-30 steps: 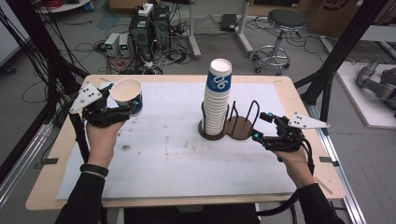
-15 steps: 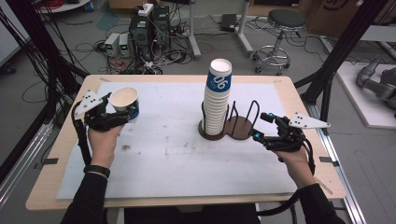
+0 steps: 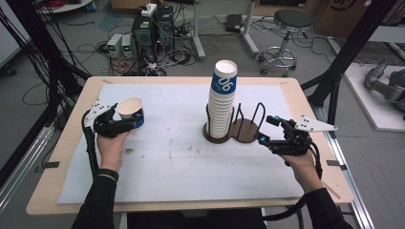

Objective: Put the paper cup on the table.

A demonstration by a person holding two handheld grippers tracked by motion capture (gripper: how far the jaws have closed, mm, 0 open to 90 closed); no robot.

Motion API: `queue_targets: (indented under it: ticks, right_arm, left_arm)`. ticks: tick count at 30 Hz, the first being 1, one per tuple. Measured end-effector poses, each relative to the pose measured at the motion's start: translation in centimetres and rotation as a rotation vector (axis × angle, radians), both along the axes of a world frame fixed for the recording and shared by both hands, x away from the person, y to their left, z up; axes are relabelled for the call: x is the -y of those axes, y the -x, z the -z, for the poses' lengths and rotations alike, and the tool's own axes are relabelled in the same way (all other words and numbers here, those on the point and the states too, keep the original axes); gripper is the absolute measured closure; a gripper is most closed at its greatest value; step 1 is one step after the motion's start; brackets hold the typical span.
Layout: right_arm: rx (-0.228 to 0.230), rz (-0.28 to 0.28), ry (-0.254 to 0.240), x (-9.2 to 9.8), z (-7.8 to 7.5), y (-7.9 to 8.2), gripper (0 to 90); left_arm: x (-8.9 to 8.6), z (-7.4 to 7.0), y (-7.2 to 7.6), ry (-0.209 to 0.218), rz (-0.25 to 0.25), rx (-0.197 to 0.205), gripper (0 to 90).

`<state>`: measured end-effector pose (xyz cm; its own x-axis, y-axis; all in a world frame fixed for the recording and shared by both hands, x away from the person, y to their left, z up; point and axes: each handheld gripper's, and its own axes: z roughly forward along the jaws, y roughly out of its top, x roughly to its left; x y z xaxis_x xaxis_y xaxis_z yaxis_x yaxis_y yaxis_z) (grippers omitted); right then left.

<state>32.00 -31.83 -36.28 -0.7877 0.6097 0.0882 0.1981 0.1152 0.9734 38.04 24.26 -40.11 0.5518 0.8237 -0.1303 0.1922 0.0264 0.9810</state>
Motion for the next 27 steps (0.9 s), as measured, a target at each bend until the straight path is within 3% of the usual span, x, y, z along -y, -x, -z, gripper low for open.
queue_targets:
  ticks: [6, 11, 20, 27]
  right_arm:
    - [0.005, 0.003, 0.008, 0.0, 0.1, -0.1, 19.5]
    - [-0.004, 0.002, 0.009, 0.0, 0.2, -0.2, 19.5]
    - [-0.006, 0.004, 0.008, 0.2, 0.3, -0.2, 19.5]
    - [-0.004, 0.006, 0.012, 0.1, 0.4, -0.2, 19.5]
  left_arm:
    - [0.2, 1.2, -1.2, -0.007, -0.020, -0.010, 21.4]
    - [0.1, 2.5, -2.3, -0.042, -0.045, -0.063, 20.9]
    - [-0.1, 3.3, -2.9, -0.064, -0.086, -0.061, 20.9]
    - [-0.1, 3.9, -3.3, -0.065, -0.083, -0.080, 20.9]
